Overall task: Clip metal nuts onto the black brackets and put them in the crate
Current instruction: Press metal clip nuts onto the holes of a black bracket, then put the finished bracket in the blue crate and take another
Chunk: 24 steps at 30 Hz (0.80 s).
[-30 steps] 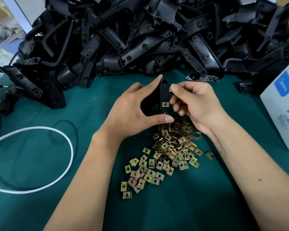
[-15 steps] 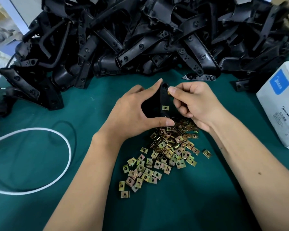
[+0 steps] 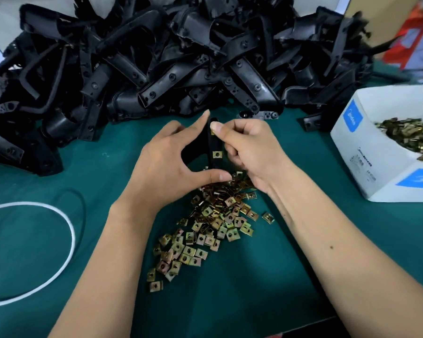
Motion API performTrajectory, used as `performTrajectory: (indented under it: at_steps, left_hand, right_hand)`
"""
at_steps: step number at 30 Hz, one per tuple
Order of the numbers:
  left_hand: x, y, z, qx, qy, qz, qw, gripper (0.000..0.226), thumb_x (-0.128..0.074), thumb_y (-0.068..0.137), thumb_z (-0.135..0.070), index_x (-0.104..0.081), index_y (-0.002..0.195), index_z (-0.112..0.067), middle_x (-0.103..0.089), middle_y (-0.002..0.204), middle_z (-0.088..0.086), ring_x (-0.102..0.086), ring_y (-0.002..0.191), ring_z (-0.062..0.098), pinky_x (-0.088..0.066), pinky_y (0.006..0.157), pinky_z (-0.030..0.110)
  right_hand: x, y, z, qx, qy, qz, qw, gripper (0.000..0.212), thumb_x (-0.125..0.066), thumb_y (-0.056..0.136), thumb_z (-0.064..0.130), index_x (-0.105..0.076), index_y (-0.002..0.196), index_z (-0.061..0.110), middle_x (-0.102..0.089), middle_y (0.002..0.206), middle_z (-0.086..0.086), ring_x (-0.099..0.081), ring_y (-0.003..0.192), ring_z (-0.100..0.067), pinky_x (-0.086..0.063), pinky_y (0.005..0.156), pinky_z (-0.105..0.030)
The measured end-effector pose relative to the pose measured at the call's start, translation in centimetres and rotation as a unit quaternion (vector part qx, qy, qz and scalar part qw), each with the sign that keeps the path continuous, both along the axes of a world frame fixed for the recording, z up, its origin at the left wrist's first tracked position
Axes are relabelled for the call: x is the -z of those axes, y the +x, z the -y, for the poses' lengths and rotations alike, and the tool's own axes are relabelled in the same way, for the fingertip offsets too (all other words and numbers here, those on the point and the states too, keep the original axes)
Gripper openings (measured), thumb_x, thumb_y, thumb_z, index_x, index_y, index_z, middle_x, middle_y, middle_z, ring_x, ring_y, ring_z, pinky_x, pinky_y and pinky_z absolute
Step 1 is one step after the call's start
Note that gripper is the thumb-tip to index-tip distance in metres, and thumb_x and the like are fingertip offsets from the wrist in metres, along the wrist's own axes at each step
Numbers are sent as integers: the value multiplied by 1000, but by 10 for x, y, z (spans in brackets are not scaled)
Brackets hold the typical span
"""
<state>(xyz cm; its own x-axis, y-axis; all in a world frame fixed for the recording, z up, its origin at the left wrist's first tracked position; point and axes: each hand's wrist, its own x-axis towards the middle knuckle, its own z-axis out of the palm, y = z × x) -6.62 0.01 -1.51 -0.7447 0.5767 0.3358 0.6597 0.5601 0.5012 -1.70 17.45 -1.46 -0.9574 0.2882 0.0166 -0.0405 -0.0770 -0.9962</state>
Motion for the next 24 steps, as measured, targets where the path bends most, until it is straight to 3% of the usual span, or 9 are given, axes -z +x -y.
performTrajectory:
  at_steps: [3, 6, 9, 12, 14, 17, 20, 24]
  left_hand:
    - [-12, 14, -24, -11, 3, -35, 999, 112, -60, 63, -91, -30, 160, -44, -44, 103, -9, -44, 87, 3, -40, 73, 24]
    - [-29, 36, -66, 9, 21, -86, 996, 103, -56, 70, -80, -32, 161, -37, -47, 109, -4, -50, 90, 12, -48, 74, 33]
    - [-51, 69, -122, 60, 30, -127, 990, 100, -51, 71, -72, -31, 161, -33, -44, 109, -2, -49, 91, 16, -46, 78, 32]
    - [-69, 115, -184, 180, 39, -108, 977, 102, -60, 71, -69, -30, 162, -32, -49, 116, 3, -54, 102, 21, -48, 90, 36]
    - [-73, 154, -225, 266, 46, -92, 958, 100, -73, 74, -61, -34, 161, -31, -51, 122, 6, -55, 110, 25, -48, 97, 42]
    - [-58, 227, -286, 345, 25, -126, 930, 87, -75, 81, -52, -40, 157, -29, -54, 126, 6, -53, 118, 29, -49, 97, 47]
    - [-19, 285, -332, 406, -44, -121, 905, 66, -72, 87, -47, -50, 146, -27, -56, 122, 7, -54, 117, 30, -52, 88, 44]
    - [63, 323, -362, 453, -197, -68, 867, 47, -70, 92, -43, -59, 133, -22, -58, 123, 9, -55, 121, 32, -50, 95, 45]
  right_hand:
    - [-11, 14, -3, 126, 104, -53, 985, 29, -71, 97, 24, -62, 72, 10, -47, 55, 14, -42, 53, -2, -37, 54, -17]
    - [-29, 44, -24, 203, 164, -97, 960, 32, -70, 96, 30, -53, 78, 9, -42, 61, 13, -41, 60, -5, -37, 60, -26]
    - [-49, 87, -59, 266, 147, -113, 946, 33, -67, 97, 30, -43, 79, 17, -38, 70, 6, -37, 66, -9, -36, 61, -35]
    - [-58, 151, -109, 361, 135, -140, 912, 23, -64, 97, 23, -47, 82, 22, -48, 78, -7, -47, 73, -19, -47, 69, -48]
    - [-53, 205, -140, 431, 107, -164, 881, 14, -61, 97, 20, -52, 87, 22, -55, 84, -10, -54, 79, -21, -53, 75, -45]
    - [-33, 290, -178, 535, 16, -188, 823, 9, -61, 97, 18, -54, 93, 21, -62, 87, -4, -60, 83, -17, -55, 75, -32]
    - [8, 347, -206, 606, -34, -113, 787, 16, -62, 101, 15, -54, 90, 23, -65, 82, -1, -62, 74, -15, -54, 67, -27]
    - [100, 393, -227, 616, -161, 37, 770, 18, -58, 102, 5, -58, 87, 16, -71, 69, 0, -67, 56, -12, -53, 52, -24]
